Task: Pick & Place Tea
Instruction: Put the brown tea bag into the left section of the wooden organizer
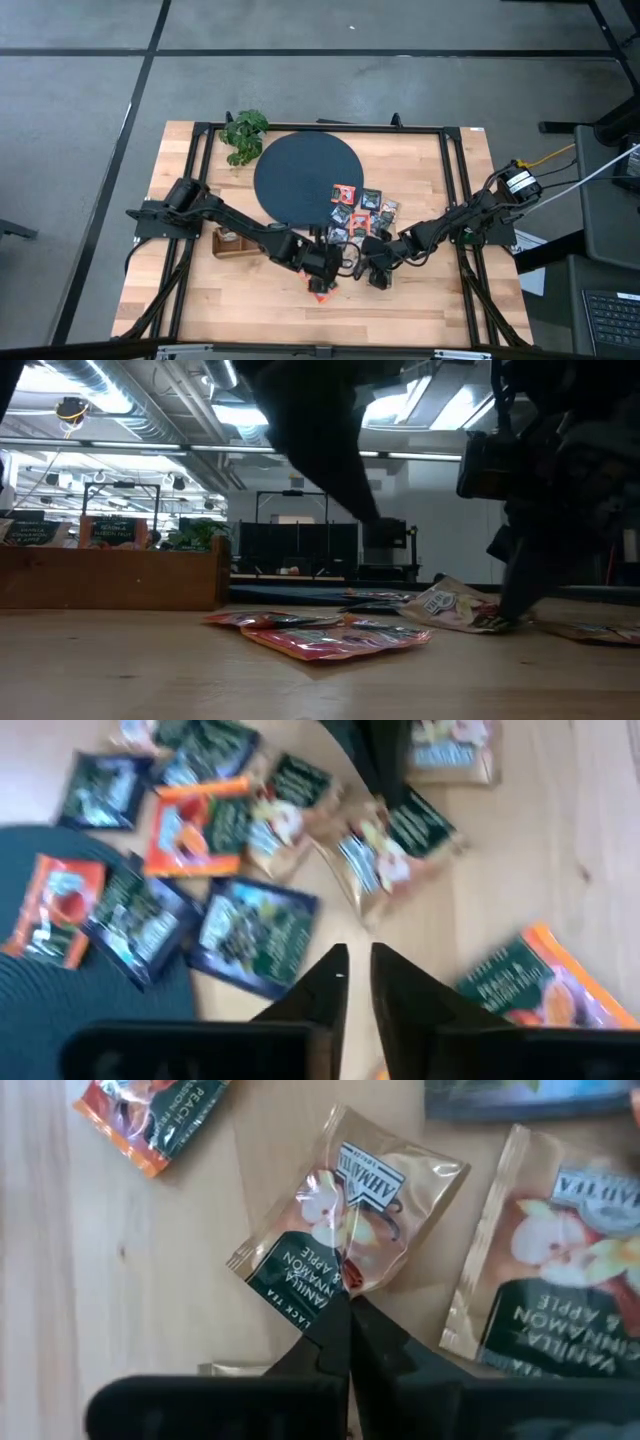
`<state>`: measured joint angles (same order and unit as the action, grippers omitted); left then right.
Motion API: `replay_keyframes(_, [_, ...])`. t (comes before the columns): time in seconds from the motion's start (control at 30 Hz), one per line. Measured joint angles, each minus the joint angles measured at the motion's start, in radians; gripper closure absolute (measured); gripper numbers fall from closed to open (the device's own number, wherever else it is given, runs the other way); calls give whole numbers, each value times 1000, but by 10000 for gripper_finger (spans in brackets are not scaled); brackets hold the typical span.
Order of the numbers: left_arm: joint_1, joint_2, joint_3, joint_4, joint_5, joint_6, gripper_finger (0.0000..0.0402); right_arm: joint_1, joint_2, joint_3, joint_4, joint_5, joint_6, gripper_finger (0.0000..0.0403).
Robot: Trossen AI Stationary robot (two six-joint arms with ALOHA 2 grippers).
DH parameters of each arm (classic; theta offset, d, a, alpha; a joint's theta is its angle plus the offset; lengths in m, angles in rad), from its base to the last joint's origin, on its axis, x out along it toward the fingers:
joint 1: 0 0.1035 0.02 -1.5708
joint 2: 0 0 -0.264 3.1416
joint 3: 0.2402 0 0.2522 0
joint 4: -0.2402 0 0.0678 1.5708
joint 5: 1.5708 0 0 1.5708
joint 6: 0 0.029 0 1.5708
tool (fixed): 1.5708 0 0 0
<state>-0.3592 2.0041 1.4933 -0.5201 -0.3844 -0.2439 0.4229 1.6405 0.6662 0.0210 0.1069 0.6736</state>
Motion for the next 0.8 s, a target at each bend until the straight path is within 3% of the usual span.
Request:
replay_keyframes(0.17, [15,-39,-68,10,36,-20,316,0,0,0,0,46,-56,400])
replay_keyframes(0.4, [47,-268,-364,329,40,-104,289,0,0,3,20,105,-96,400])
replay_keyframes(0.6, [80,-409,-602,619,64,-285,285,-8,0,71,25,219,-206,400])
replay_keyframes(0.8, [119,-436,-667,678,126,-407,285,-36,0,165,17,305,-335,400])
